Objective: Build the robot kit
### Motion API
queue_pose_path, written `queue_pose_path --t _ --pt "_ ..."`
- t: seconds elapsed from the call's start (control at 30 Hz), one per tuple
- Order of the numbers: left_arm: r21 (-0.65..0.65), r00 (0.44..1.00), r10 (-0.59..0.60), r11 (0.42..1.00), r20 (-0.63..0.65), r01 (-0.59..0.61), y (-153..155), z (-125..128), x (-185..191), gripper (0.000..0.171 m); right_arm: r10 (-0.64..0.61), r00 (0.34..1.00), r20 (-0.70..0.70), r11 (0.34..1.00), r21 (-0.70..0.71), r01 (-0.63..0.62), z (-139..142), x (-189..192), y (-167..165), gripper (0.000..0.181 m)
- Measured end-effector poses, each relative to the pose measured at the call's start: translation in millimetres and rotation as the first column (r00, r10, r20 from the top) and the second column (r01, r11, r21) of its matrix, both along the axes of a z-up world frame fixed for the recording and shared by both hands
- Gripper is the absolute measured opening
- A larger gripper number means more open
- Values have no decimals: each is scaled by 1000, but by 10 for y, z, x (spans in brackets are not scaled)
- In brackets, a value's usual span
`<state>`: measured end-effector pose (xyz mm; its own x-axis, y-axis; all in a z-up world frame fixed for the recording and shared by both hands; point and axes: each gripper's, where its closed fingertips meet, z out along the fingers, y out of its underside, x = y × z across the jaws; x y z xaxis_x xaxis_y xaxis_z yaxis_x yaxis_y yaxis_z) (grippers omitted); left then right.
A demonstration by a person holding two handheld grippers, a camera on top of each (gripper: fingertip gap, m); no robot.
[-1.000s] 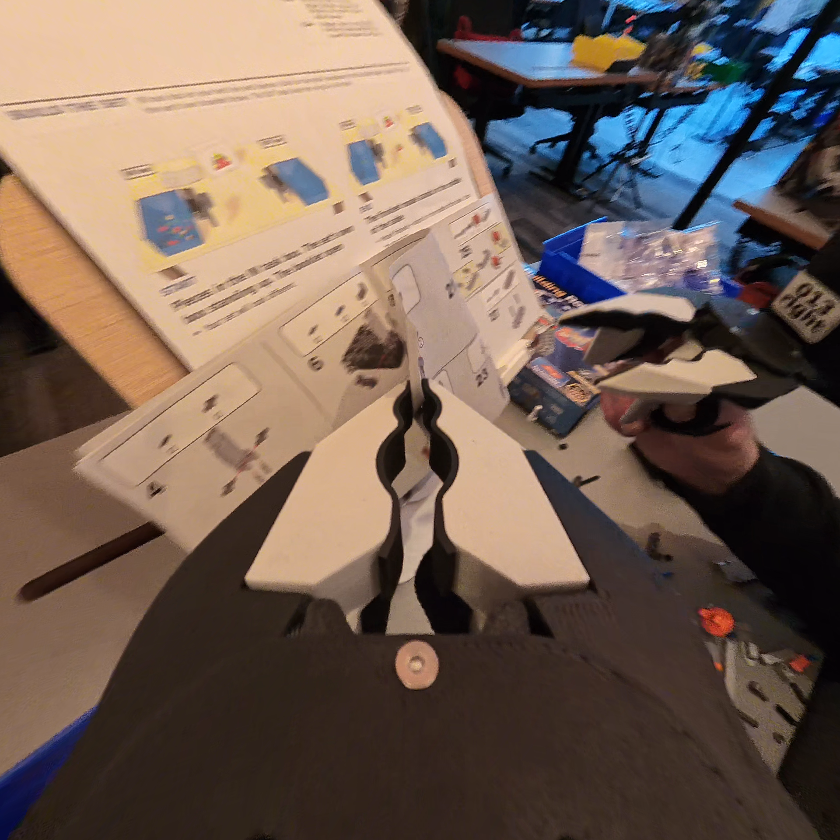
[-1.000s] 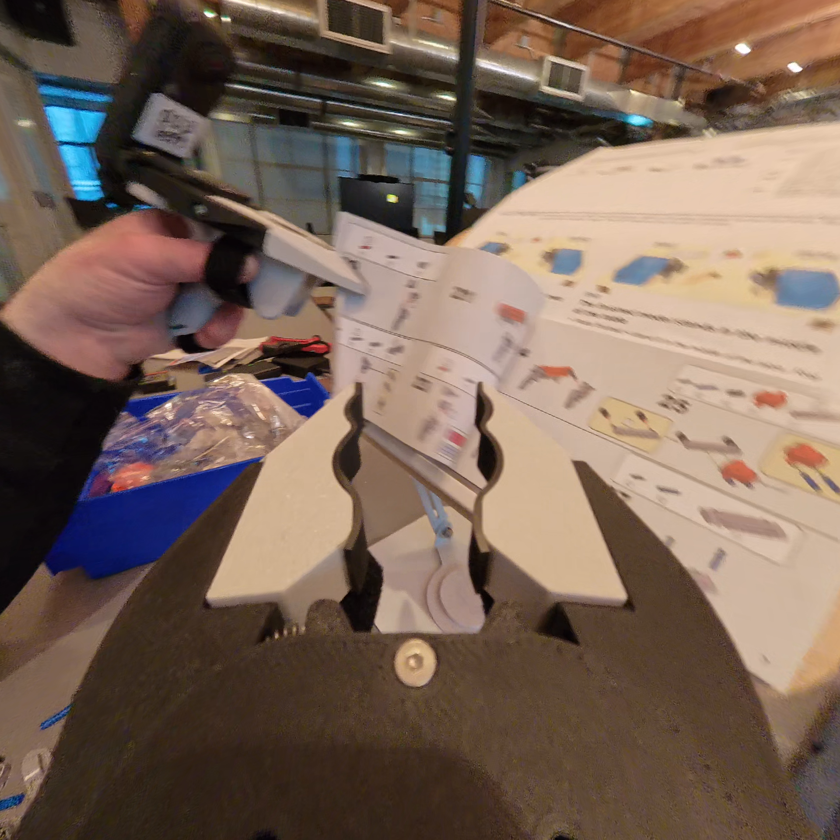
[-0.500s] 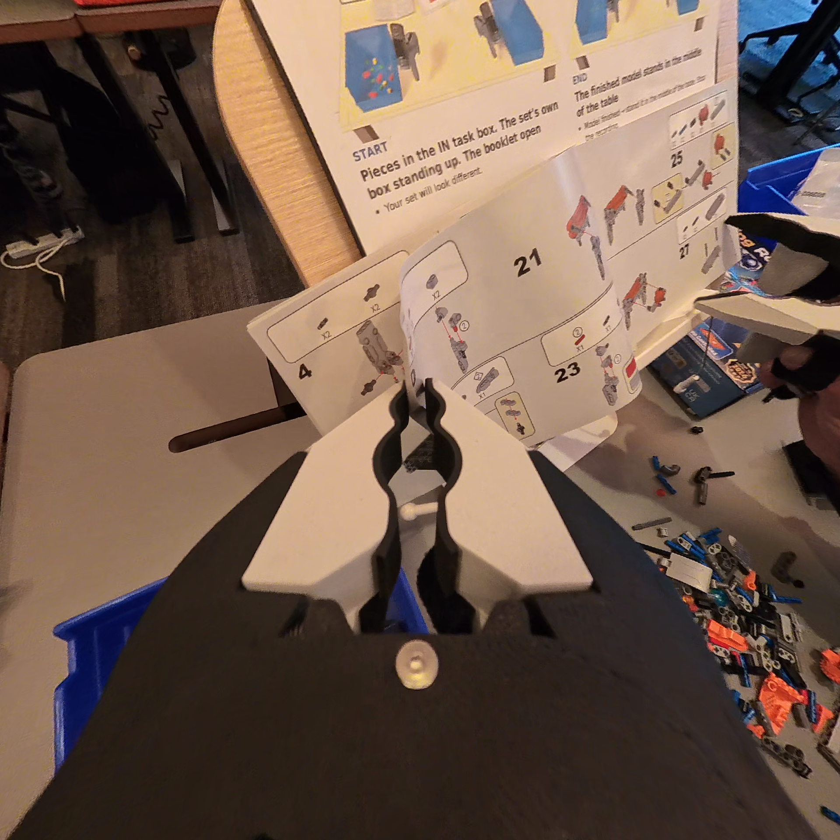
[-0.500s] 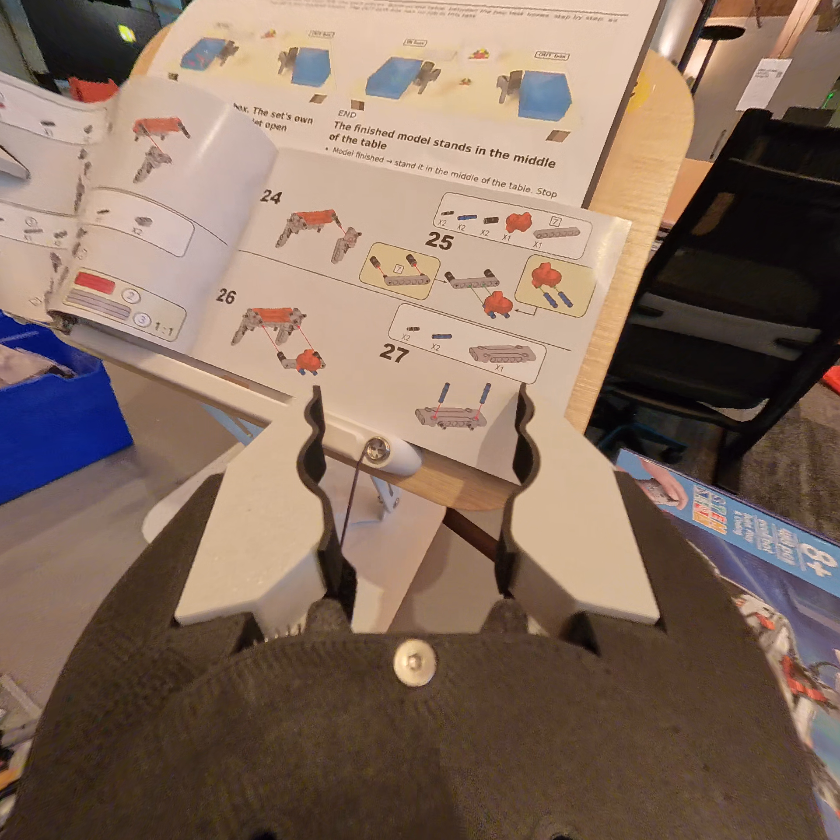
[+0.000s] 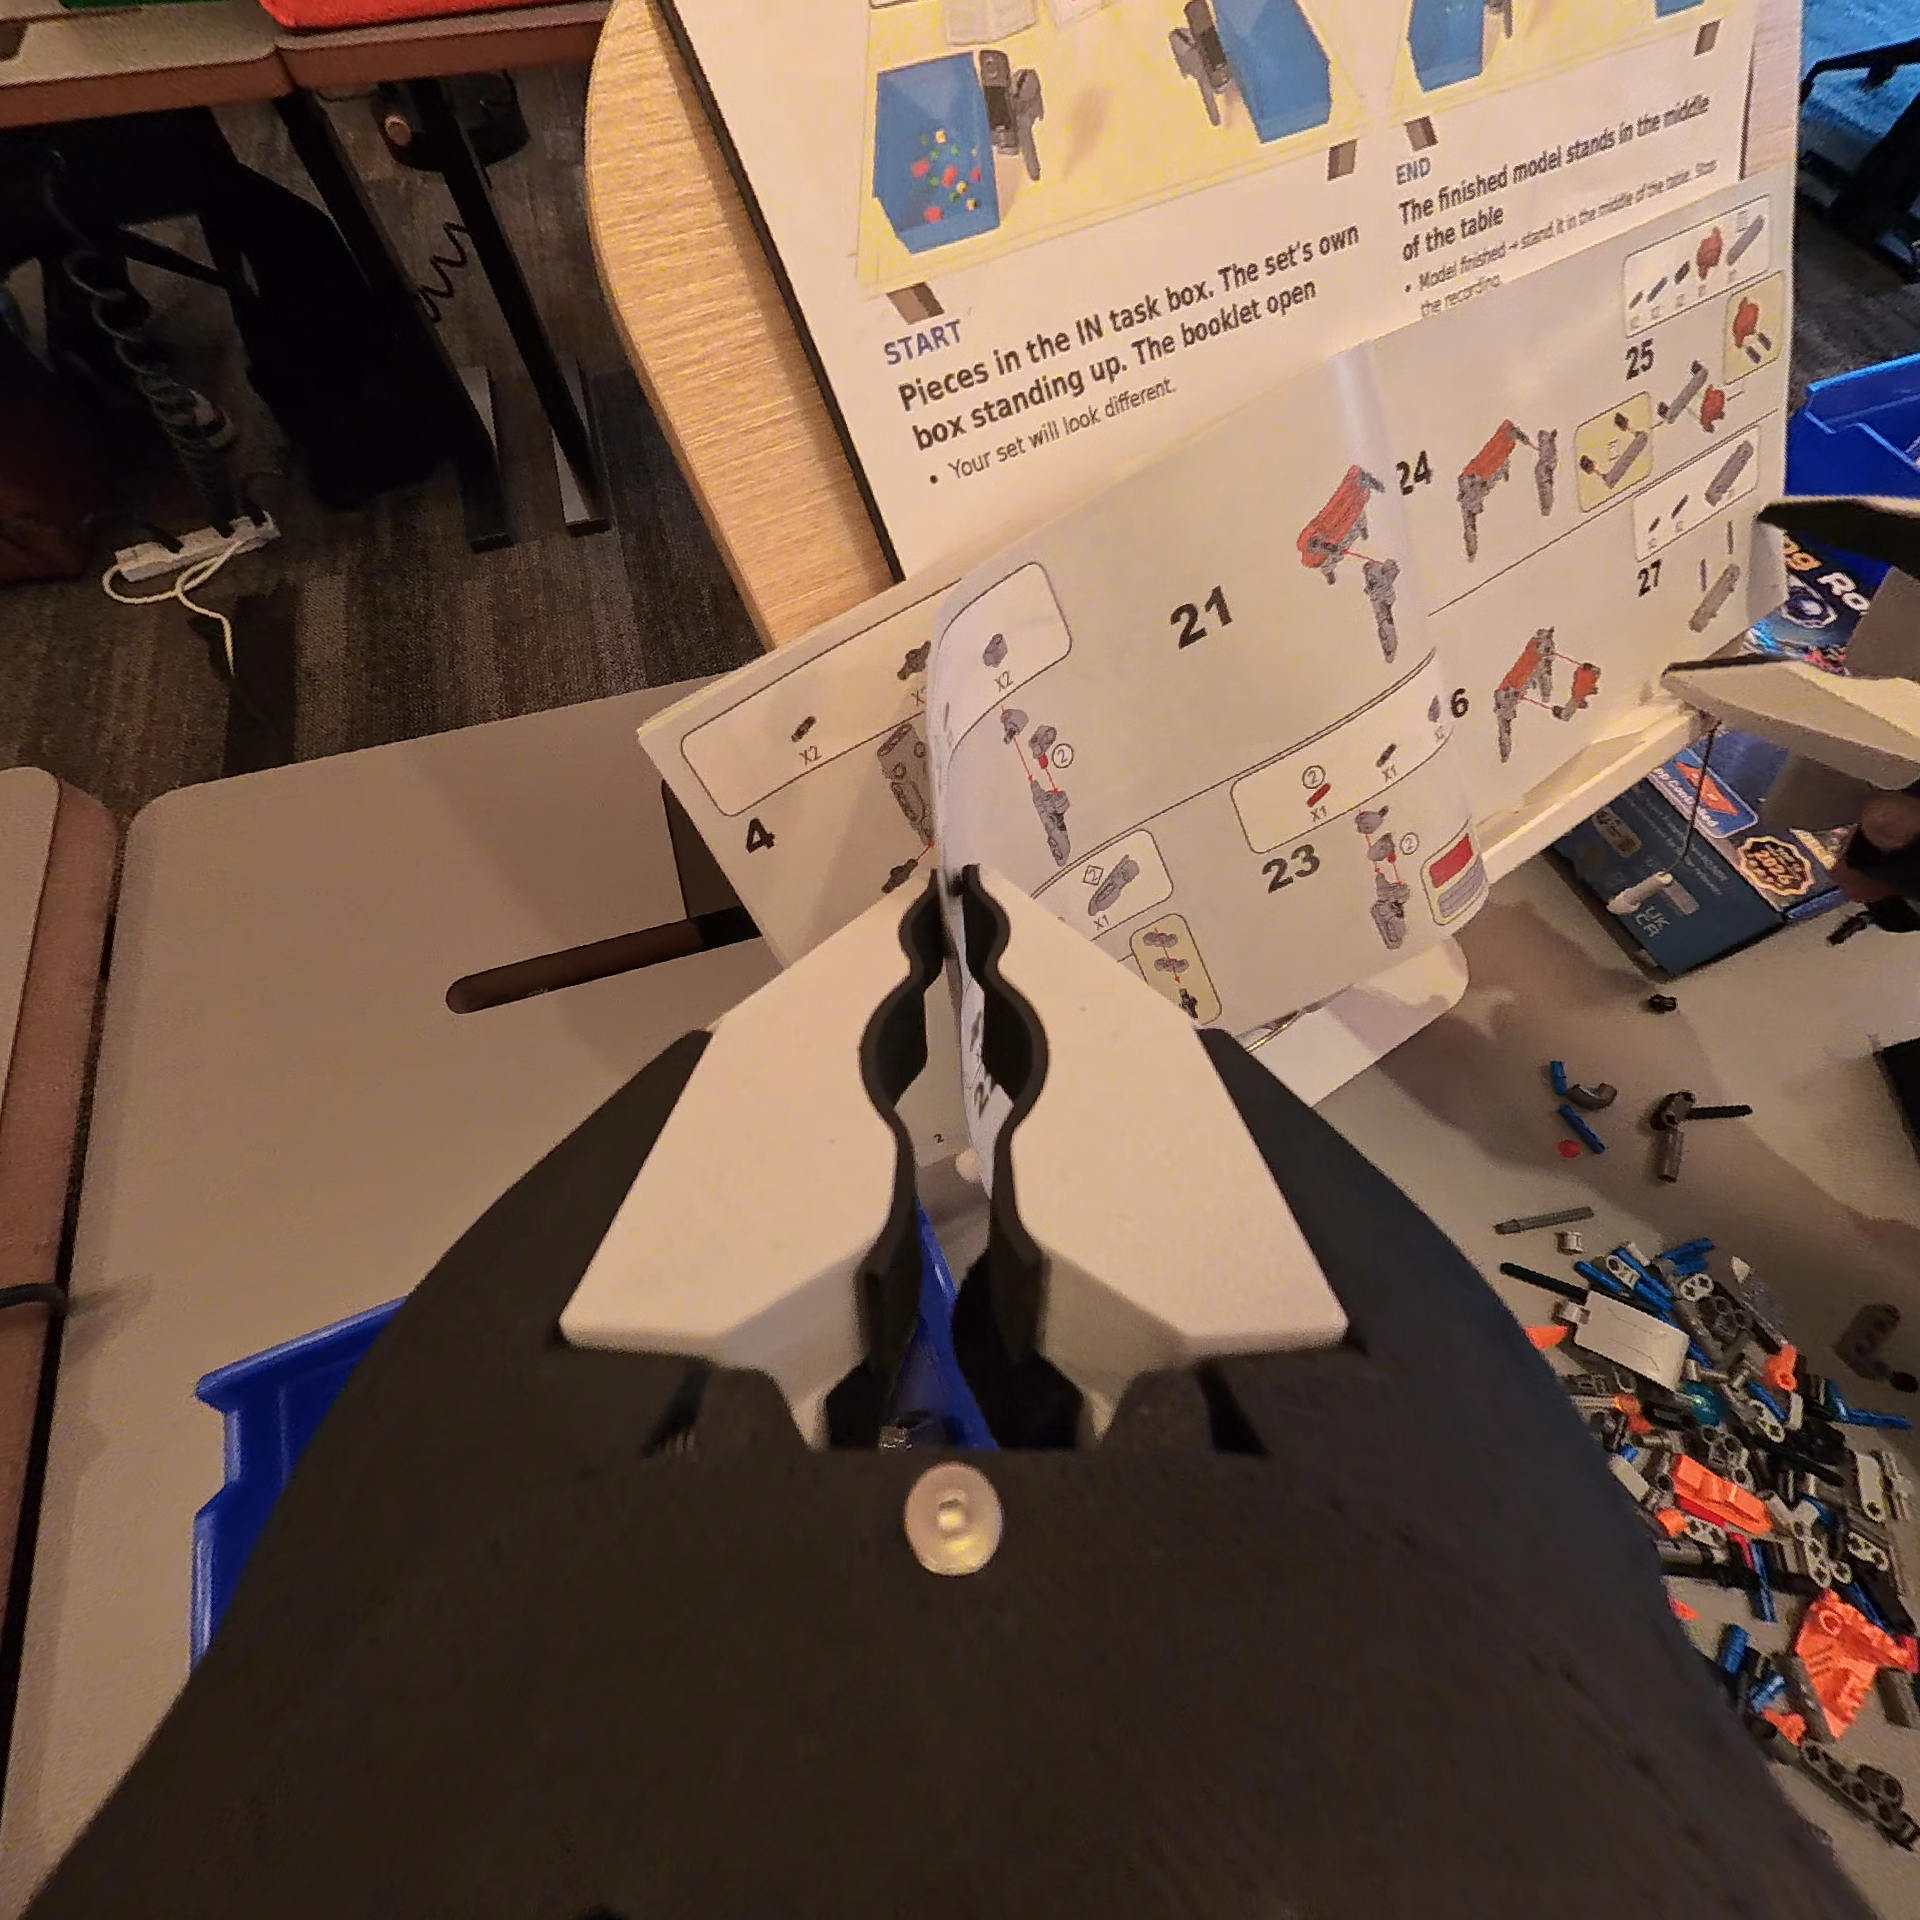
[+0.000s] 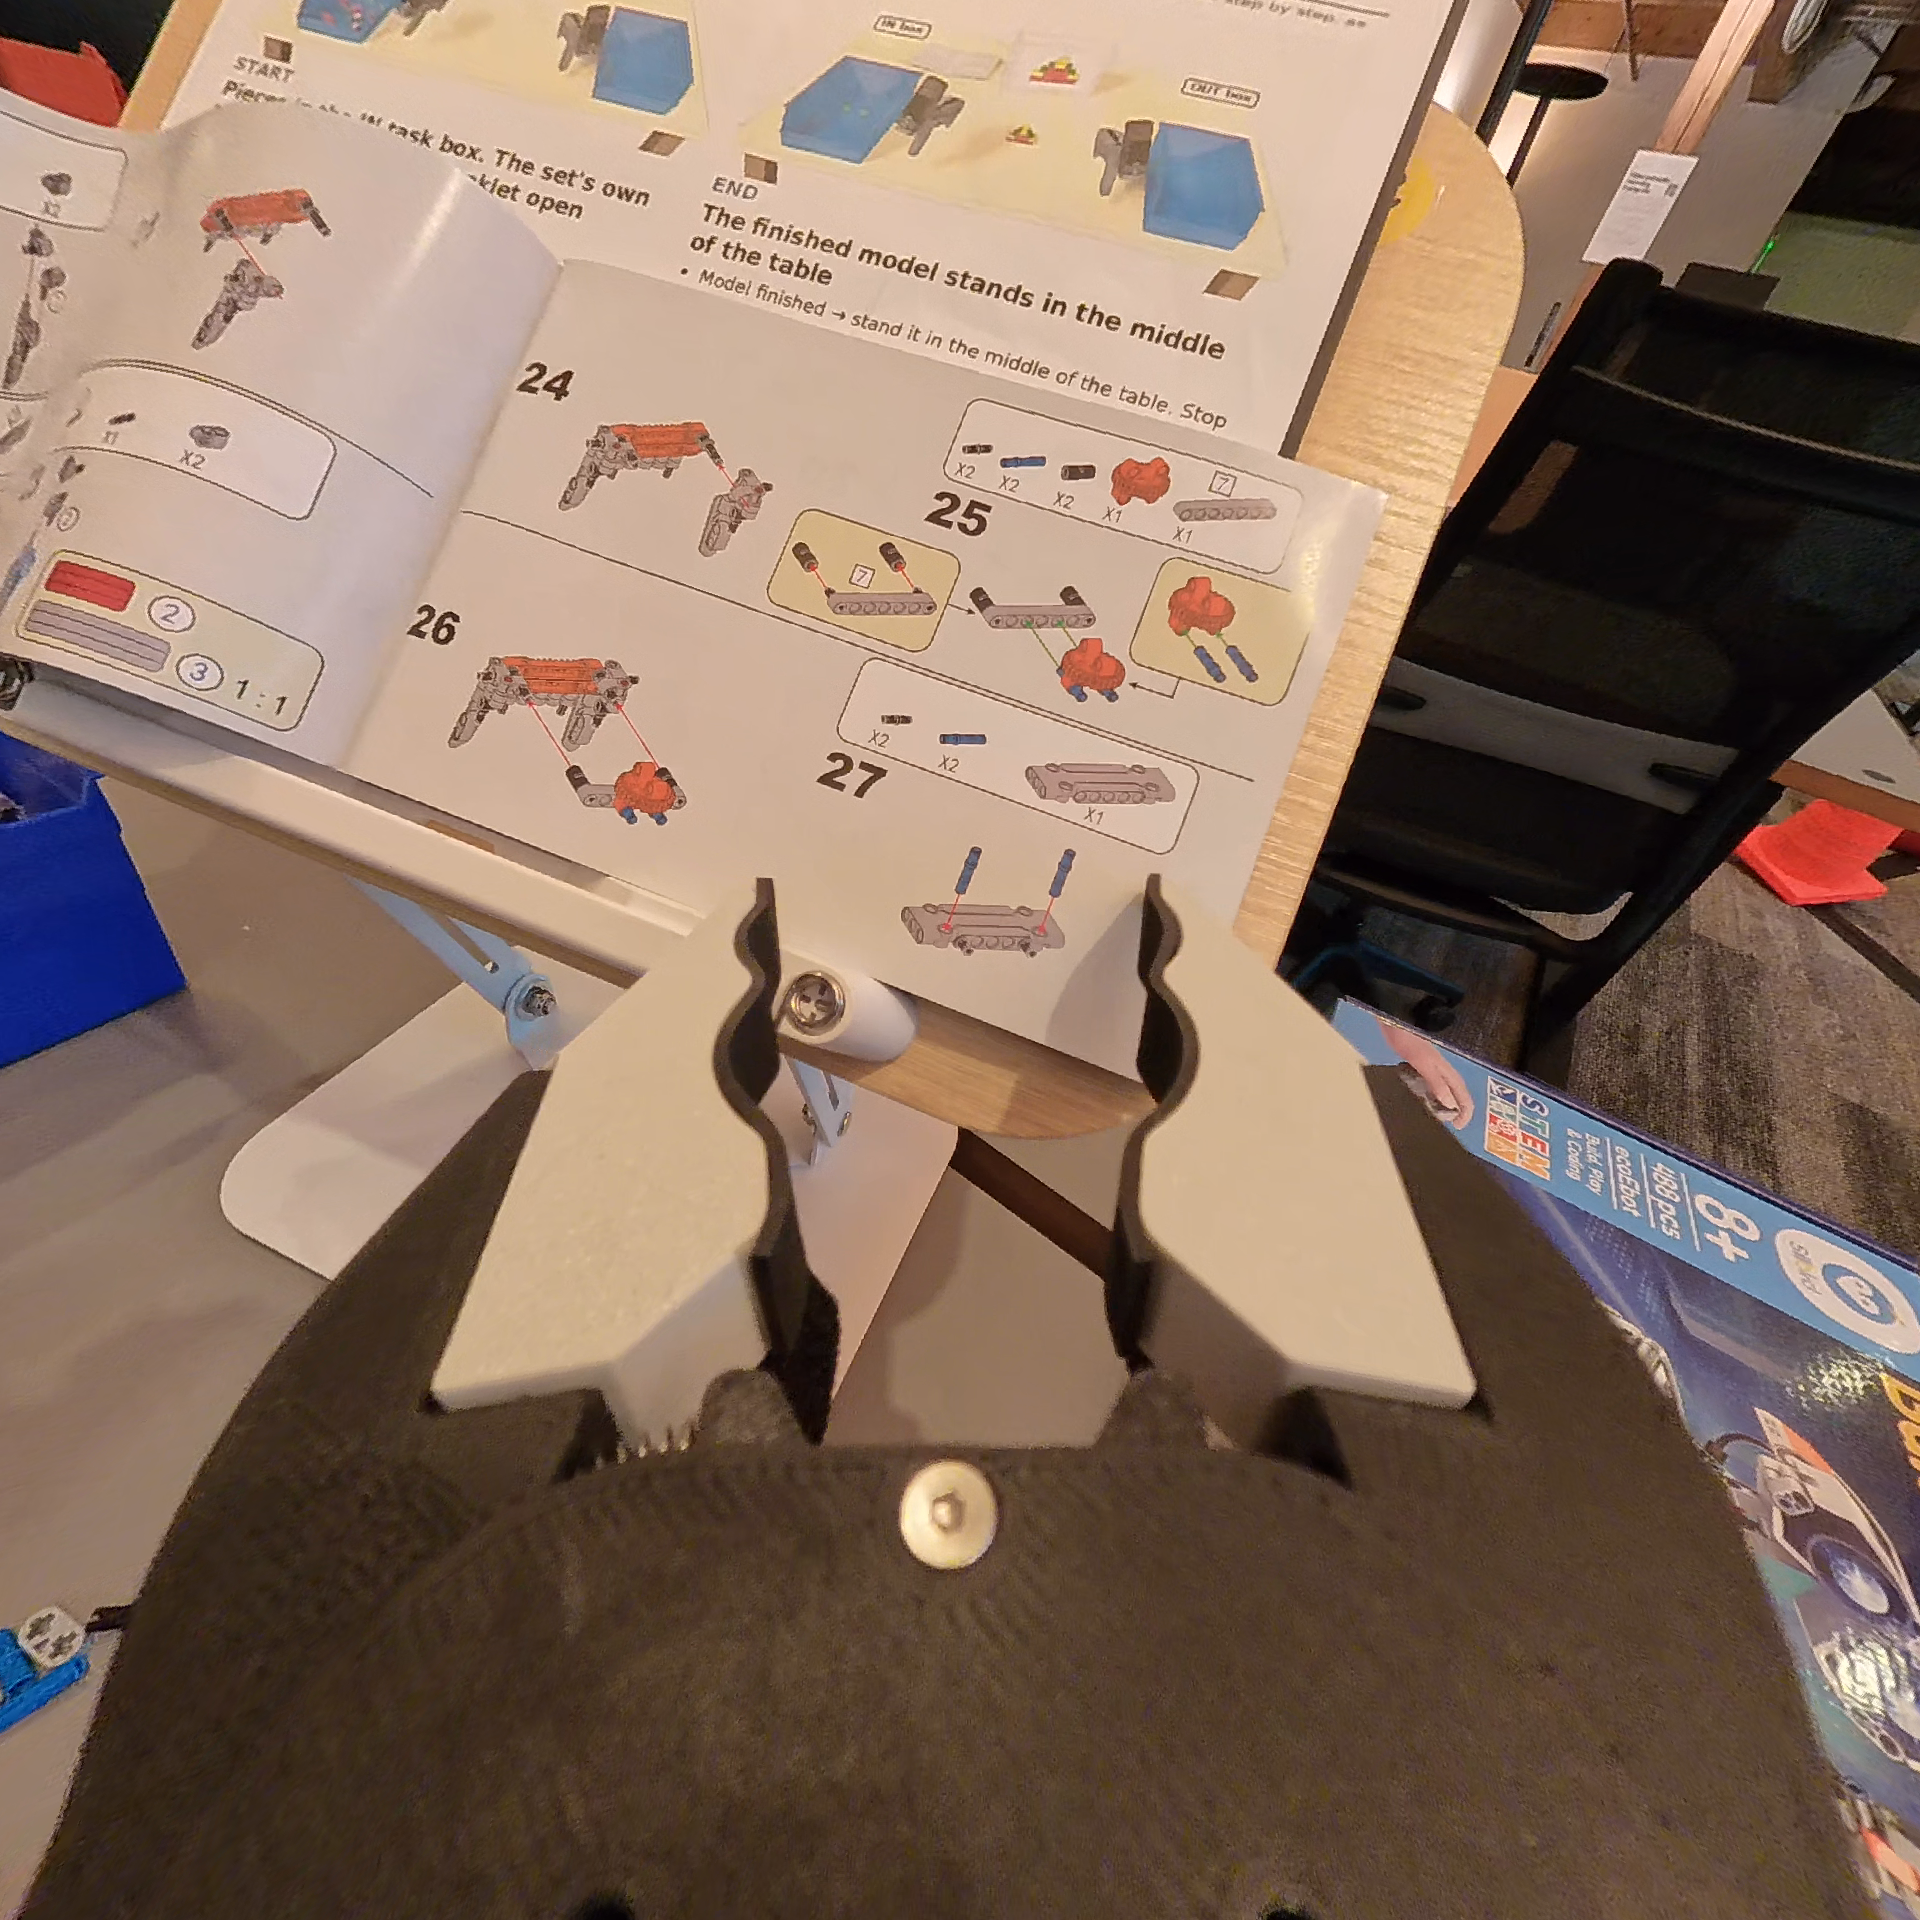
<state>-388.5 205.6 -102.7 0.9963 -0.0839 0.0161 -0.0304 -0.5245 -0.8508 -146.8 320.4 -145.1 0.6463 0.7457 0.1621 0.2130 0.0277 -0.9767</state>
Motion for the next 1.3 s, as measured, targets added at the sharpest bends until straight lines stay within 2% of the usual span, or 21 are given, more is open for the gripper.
queue_pose_path --t 0.37,0.4,0.5,0.6,0.73,0.83,0.9,0.93,1.3 --pt "7 1000 -4 1000 -2 4 -7 17 10 0 32 999 -1 999 -24 -33 1 19 -13 45" --pt "8 1000 -4 1000 -3 4 -10 21 8 0 34 999 -8 999 -29 -35 10 26 -11 45" --pt "10 1000 -4 1000 -1 4 -17 28 4 0 -5 999 -44 999 -35 3 47 90 43 64" --pt "16 1000 -9 1000 5 9 -21 41 12 0 -3 1000 -23 999 -38 2 9 79 49 63" --pt "18 1000 -12 1000 7 12 -23 48 15 0 -3 1000 -3 1000 -22 3 1 64 27 49" --pt "18 1000 -14 1000 8 14 -25 48 19 0 -13 1000 -1 1000 -11 13 4 62 29 49" --pt "20 1000 -15 1000 10 15 -26 51 23 0 -26 1000 -18 1000 -17 26 13 71 47 67" --pt "20 1000 -16 1000 9 15 -27 54 24 0 -25 999 -26 999 -26 24 11 69 49 70" --pt "23 1000 -21 1000 9 21 -26 62 42 0 -58 998 -28 998 -36 57 1 121 92 67"
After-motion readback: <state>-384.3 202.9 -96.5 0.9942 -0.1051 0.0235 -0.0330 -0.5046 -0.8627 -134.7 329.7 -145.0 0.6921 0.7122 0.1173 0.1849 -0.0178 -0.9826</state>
